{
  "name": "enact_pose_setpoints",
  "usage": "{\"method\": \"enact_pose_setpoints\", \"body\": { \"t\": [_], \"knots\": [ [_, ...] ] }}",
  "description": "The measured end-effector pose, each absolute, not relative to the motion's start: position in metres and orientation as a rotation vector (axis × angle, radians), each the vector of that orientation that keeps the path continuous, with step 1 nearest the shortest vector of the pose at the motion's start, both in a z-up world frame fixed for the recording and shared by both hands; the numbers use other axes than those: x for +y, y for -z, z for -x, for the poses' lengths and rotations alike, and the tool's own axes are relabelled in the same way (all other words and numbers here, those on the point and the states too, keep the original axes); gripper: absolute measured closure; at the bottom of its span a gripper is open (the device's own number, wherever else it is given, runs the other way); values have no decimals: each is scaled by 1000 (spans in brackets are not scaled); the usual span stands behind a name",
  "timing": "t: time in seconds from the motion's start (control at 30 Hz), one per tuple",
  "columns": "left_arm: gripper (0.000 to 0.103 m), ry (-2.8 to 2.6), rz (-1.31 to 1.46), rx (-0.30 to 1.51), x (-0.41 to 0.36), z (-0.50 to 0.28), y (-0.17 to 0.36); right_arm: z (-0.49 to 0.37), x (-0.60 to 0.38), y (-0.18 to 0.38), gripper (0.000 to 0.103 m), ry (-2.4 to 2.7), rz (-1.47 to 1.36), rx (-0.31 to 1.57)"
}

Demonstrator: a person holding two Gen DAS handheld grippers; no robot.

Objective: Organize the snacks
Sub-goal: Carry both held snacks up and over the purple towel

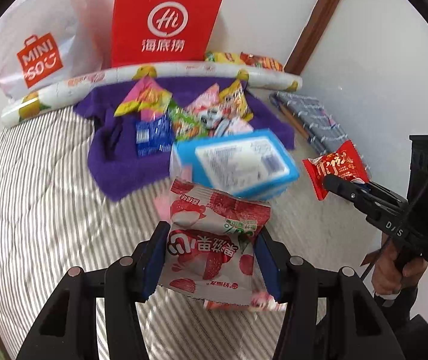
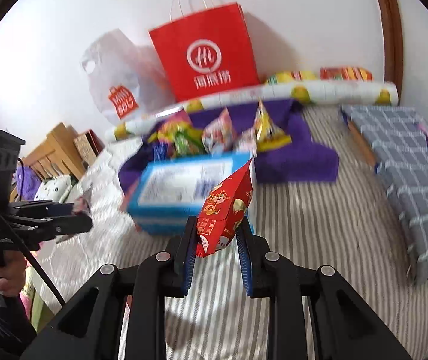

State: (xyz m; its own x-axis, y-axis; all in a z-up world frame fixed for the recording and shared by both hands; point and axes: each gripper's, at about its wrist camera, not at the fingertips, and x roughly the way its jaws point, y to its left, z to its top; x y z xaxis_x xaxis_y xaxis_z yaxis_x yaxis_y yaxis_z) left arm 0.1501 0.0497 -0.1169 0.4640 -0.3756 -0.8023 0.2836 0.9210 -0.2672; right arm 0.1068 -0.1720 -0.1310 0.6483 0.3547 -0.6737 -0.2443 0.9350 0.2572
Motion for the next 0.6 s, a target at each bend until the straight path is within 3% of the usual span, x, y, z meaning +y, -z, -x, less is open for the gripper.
{"method": "enact_pose_setpoints", "body": {
  "t": [0.6],
  "knots": [
    [50,443,114,919,44,-261,57,-225,-160,80,77,-273,-144,696]
  ]
}}
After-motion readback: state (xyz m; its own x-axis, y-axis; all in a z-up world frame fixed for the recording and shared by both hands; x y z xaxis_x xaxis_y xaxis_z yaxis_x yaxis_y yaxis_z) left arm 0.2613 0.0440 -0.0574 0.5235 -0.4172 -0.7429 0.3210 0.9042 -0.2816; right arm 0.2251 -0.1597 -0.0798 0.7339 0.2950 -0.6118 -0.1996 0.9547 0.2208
